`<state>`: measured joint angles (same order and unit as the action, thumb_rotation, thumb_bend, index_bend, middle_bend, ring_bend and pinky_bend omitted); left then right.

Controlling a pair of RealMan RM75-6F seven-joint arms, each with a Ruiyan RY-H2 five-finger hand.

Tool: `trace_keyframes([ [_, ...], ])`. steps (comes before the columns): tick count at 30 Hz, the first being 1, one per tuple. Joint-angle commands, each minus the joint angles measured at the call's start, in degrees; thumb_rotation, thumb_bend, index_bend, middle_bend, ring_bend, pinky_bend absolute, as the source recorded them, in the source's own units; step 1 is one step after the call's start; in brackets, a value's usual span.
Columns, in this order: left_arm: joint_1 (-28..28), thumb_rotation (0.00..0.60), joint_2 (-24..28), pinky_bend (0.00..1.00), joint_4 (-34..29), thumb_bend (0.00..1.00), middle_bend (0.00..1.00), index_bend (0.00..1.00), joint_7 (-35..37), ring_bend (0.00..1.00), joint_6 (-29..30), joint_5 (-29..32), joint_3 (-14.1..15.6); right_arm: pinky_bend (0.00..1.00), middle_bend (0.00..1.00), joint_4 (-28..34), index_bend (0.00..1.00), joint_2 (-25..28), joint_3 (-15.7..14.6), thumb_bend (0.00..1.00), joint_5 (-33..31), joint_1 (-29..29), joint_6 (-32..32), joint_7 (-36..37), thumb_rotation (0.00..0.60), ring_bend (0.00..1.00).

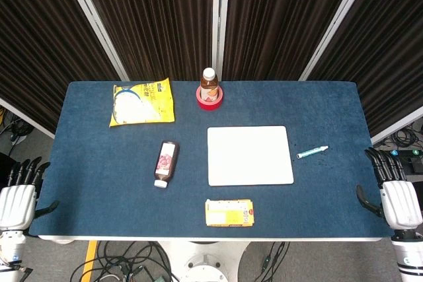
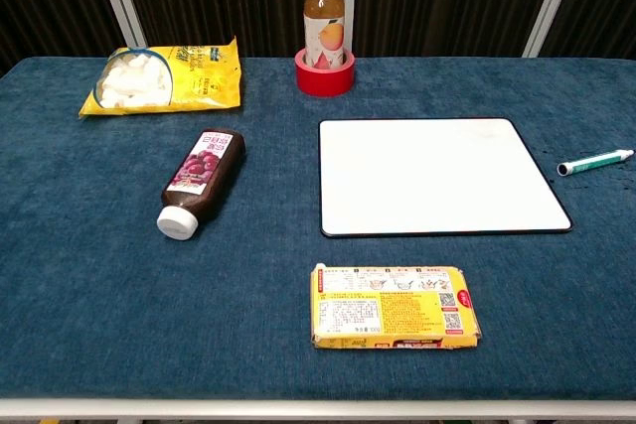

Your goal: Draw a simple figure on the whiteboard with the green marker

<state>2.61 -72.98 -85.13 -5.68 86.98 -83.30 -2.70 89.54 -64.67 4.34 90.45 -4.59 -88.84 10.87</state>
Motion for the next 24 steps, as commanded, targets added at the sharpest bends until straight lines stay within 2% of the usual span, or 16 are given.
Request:
trace_keyframes([
  [1,-0.01,0.600,0.05,0.00,-0.07,0.10,0.06,0.15,0.05,0.01,-0.21,0.08,0.08,0.00,0.06,0.06,0.00,0.04,-0.09,0.34,-0.10,-0.13,0.35,-0.07,0.600,0.00],
  [6,0.04,0.600,0.08,0.00,-0.36,0.10,0.06,0.15,0.11,0.01,-0.42,0.07,0.12,0.00,0.07,-0.25,0.00,-0.12,0.12,0.34,-0.25,-0.36,0.42,-0.58,0.600,0.00],
  [10,0.47,0.600,0.09,0.00,-0.98,0.10,0.06,0.15,0.66,0.01,-1.41,-0.17,0.36,0.00,0.10,-2.57,0.00,-1.96,1.31,0.32,-0.82,-2.11,1.89,-7.06,0.600,0.00],
  [14,0.84,0.600,0.07,0.00,-1.35,0.10,0.06,0.15,0.61,0.01,-1.84,-0.52,0.45,0.00,0.17,-6.06,0.05,-4.30,3.25,0.21,-4.68,-7.61,11.08,-13.76,0.600,0.00],
  [20,0.29,0.600,0.42,0.00,-1.89,0.10,0.06,0.15,0.35,0.01,-1.89,0.39,0.64,0.00,0.27,-16.47,0.22,-10.45,4.38,0.20,-8.49,-16.37,25.10,-16.13,0.600,0.01],
  [24,0.06,0.600,0.65,0.00,-2.28,0.10,0.06,0.15,0.16,0.01,-2.00,0.80,0.75,0.00,0.32,-25.53,0.30,-15.96,3.88,0.20,-8.63,-20.75,30.67,-17.24,0.600,0.05],
])
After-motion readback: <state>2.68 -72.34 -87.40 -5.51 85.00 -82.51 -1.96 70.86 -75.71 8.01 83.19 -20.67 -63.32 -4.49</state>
